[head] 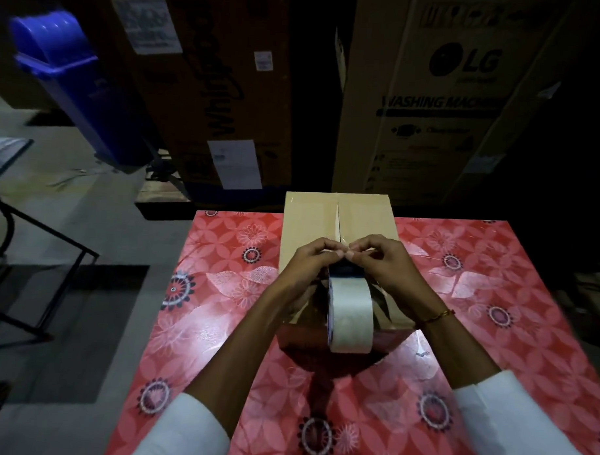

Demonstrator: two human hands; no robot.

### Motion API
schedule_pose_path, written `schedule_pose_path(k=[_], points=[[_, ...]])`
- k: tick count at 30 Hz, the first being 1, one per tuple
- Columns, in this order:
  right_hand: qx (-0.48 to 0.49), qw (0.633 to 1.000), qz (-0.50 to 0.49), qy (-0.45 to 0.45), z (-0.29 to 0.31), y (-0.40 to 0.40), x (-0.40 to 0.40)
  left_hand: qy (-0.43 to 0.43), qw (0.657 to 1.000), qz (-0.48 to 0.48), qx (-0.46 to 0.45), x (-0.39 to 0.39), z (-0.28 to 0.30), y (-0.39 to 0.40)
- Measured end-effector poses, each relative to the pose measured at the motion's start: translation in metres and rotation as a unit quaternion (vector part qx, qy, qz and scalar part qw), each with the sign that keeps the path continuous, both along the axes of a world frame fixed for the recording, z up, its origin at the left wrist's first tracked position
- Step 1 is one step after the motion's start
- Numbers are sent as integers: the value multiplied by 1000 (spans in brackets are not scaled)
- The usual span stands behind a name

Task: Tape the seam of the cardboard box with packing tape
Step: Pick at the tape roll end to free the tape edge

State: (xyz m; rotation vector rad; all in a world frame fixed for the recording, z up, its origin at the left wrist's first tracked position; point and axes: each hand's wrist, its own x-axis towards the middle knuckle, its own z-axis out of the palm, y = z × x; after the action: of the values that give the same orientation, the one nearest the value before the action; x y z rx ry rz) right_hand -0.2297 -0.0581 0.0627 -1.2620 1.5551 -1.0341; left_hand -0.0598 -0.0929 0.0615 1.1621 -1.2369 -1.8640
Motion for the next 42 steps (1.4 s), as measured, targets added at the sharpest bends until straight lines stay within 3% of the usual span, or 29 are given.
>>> schedule_pose_path(k=[3, 6, 14, 28, 36, 40, 42], points=[[-4, 1000, -1, -6, 0, 2, -3, 50, 998, -10, 42, 2, -9, 5], [-11, 1000, 12, -17, -1, 4, -4, 38, 997, 13, 68, -3, -16, 8], [-41, 998, 13, 35, -3, -3, -5, 68, 993, 46, 86, -11, -18, 18], [-64, 993, -13, 102, -5, -21, -4, 100, 991, -7, 92, -9, -10, 28], [-51, 997, 18, 54, -5, -32, -7, 65, 994, -15, 89, -6, -5, 20], [-35, 998, 36, 26, -2, -34, -9, -58, 995, 76, 13, -12, -8, 5], [-25, 999, 39, 13, -5, -35, -10, -67, 989, 133, -18, -14, -9, -4]])
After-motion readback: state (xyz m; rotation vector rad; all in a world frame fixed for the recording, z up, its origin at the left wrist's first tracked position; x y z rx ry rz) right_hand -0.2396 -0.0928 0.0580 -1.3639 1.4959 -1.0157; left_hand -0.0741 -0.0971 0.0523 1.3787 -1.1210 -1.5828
